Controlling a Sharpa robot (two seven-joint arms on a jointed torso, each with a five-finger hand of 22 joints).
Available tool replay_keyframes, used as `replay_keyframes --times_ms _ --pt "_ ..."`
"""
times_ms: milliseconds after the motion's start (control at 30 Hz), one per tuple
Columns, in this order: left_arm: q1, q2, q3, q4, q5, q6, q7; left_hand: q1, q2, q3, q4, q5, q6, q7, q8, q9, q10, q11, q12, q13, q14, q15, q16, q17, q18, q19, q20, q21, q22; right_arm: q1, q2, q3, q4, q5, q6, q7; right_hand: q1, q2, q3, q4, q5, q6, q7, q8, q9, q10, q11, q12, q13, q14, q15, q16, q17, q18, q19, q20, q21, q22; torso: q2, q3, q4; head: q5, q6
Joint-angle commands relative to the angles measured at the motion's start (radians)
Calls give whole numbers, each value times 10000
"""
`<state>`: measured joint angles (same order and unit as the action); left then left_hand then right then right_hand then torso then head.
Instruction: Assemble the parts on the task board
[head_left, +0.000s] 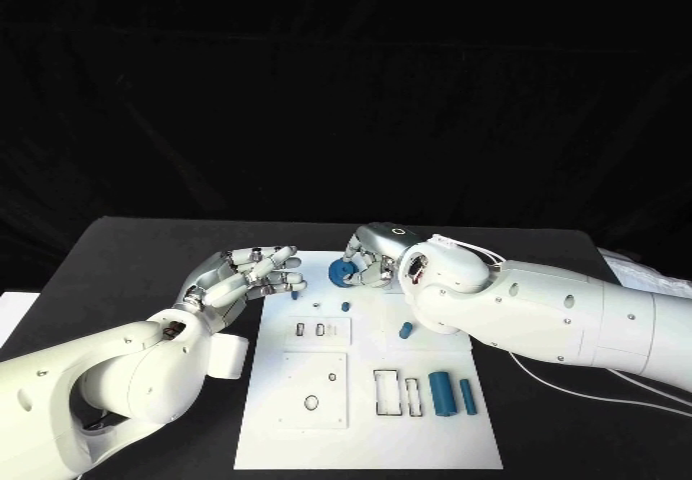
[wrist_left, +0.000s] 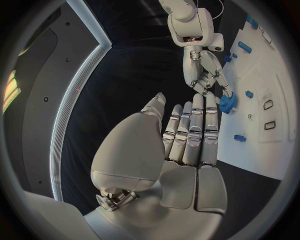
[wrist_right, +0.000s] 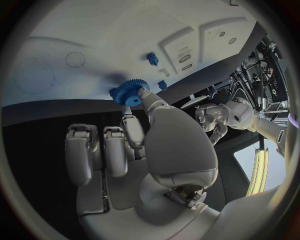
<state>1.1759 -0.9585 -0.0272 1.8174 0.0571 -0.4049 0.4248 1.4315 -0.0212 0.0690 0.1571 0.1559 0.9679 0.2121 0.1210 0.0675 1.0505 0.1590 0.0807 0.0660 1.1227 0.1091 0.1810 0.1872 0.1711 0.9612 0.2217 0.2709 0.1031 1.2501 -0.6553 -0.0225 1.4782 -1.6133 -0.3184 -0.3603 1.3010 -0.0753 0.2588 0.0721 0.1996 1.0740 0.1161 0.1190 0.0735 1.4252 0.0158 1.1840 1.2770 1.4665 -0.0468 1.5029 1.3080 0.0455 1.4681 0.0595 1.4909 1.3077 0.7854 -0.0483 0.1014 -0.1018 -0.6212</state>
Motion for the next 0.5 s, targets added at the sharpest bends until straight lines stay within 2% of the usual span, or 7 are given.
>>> replay_keyframes --times_ms 33,500 --pt "10 14 8 19 17 215 46 -25 114 3 -55 -47 8 45 -45 -4 18 56 -43 13 22 55 -48 10 125 53 31 -51 -10 -26 171 -7 -166 -254 151 -102 -86 -6 4 90 -14 107 -67 17 61 -52 58 -72 -14 783 -33 3 1229 -84 248 -39 56 833 3 7 -26 35 -7" --pt "10 18 8 33 17 231 35 -18 123 7 -67 -63 10 42 -50 -4 23 55 -51 13 27 53 -58 19 126 58 30 -55 -14 -108 595 -46 -685 -259 365 -110 -326 -173 9 185 -251 -138 22 -150 -17 -220 133 -501 -237 772 26 -20 1193 -90 254 8 66 864 11 18 -32 61 -47"
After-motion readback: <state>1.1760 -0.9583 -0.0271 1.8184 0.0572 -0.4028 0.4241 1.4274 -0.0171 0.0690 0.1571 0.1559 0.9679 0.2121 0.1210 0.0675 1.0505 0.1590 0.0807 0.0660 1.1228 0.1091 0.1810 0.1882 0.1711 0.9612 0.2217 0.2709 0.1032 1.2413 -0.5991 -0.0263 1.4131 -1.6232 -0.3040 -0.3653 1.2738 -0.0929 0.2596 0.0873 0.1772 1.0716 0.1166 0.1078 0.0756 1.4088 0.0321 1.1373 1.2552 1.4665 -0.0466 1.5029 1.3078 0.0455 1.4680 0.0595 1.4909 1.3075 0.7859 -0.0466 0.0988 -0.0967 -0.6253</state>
